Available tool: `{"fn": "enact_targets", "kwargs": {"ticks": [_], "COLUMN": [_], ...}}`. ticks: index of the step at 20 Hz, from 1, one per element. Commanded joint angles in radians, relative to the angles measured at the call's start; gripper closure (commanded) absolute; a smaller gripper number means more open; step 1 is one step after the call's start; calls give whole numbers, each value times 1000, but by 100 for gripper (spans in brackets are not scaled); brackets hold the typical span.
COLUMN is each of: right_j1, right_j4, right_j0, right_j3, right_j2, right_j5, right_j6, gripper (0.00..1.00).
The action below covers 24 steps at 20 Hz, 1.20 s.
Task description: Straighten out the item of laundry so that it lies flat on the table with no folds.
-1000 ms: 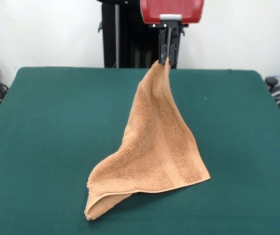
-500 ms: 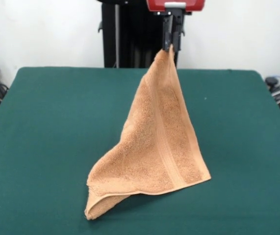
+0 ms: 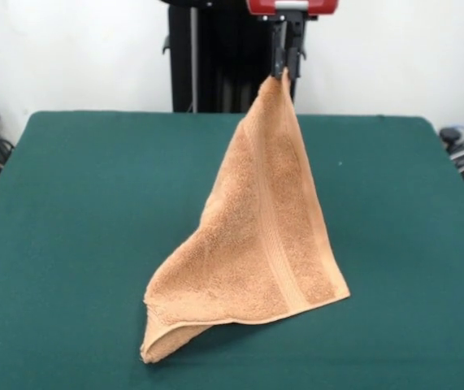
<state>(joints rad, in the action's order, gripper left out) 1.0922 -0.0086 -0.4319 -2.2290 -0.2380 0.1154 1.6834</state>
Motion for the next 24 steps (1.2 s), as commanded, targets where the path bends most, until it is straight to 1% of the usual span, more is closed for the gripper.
{"fn": "enact_targets", "kwargs": {"ticks": [1,5,11,19,24], "right_j1": [-9,0,18,27,-1], "right_j4": [-51,-54,-58,-73,-82], "right_j0": [17,-5,-13,-35,-29], "right_j3": [-94,-128,-169,-222,-223], "right_j2": [12,-10,-16,-37,-27], "right_j5": [-18,-40,-62,-128,-172], "right_j6": [147,153,159,178,181], "gripper": [100,100,100,100,100]}}
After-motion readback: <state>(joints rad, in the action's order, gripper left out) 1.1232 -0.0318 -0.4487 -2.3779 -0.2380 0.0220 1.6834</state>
